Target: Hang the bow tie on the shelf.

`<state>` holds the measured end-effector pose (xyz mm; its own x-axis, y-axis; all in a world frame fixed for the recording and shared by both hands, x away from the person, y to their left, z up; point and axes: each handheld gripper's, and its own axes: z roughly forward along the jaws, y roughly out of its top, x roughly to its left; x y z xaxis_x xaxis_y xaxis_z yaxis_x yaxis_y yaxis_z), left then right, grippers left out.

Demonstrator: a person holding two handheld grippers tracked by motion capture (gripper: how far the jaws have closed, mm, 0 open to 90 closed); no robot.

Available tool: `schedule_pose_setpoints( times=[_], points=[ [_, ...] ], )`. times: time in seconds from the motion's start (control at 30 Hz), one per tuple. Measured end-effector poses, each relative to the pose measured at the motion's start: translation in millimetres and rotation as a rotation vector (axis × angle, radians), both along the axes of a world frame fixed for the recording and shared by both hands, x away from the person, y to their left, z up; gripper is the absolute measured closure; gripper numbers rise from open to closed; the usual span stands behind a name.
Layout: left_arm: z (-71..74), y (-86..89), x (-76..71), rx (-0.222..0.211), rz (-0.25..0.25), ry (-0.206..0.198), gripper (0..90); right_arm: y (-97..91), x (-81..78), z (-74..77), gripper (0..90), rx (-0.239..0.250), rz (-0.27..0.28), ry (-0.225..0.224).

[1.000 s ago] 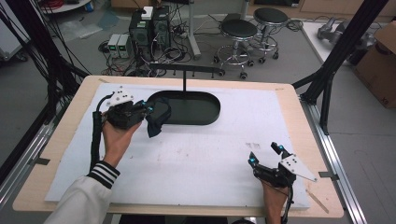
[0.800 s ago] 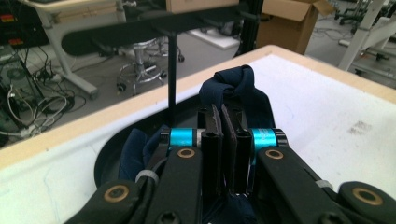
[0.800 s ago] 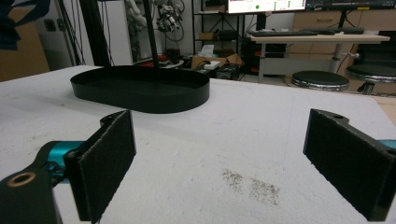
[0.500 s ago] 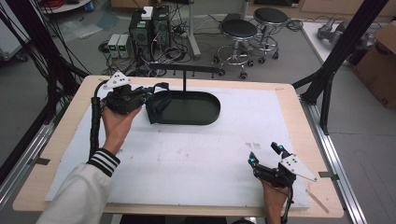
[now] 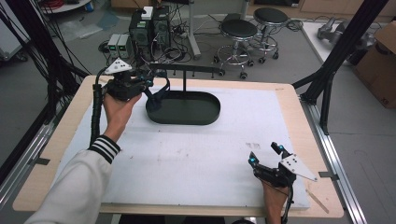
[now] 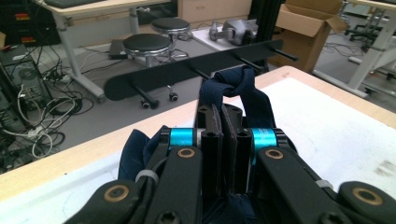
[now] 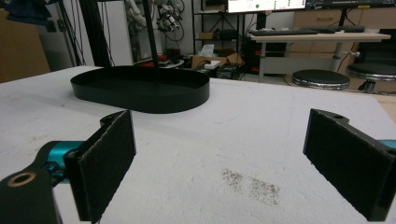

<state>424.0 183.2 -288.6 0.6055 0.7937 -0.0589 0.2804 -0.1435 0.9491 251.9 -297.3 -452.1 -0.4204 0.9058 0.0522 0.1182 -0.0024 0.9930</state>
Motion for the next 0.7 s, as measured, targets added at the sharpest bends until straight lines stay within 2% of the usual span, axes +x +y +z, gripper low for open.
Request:
schedule_pose_setpoints(
  times=[0.1,0.2,0.23,0.33,0.43,0.53,0.6,0.63,0.7],
  points=[
    [0.8,0.8,8.5,0.006,0.012,0.002,86.4,-0.3,0.2,-0.1,8.2,-0.003,0.0,-0.006],
    [3.8,0.2,18.6,-0.018,0.02,0.006,86.4,-0.3,0.1,0.0,8.2,-0.002,-0.001,-0.004],
    [5.2,-1.5,24.5,-0.012,0.018,0.013,86.4,-0.3,0.2,0.0,8.2,-0.002,-0.001,-0.004],
    [6.3,-3.2,29.8,-0.002,0.025,0.007,86.3,0.0,0.0,0.0,8.2,0.001,0.0,0.001],
    [5.5,-1.4,35.3,-0.015,0.046,0.005,86.3,-0.1,-0.1,0.0,8.2,-0.001,0.001,-0.001],
    [0.9,4.6,45.7,-0.008,0.076,0.039,86.3,0.2,0.1,0.0,8.2,-0.001,0.0,0.001],
    [0.2,6.0,49.1,-0.004,0.084,0.048,86.3,0.2,0.2,0.0,8.2,-0.004,0.001,-0.002],
    [0.3,8.1,52.6,-0.004,0.094,0.068,86.2,0.2,0.2,0.0,8.2,-0.008,0.001,-0.002],
    [-0.1,13.6,58.2,-0.026,0.127,0.083,86.2,0.0,0.1,0.0,8.3,-0.007,0.0,-0.002]
  ],
)
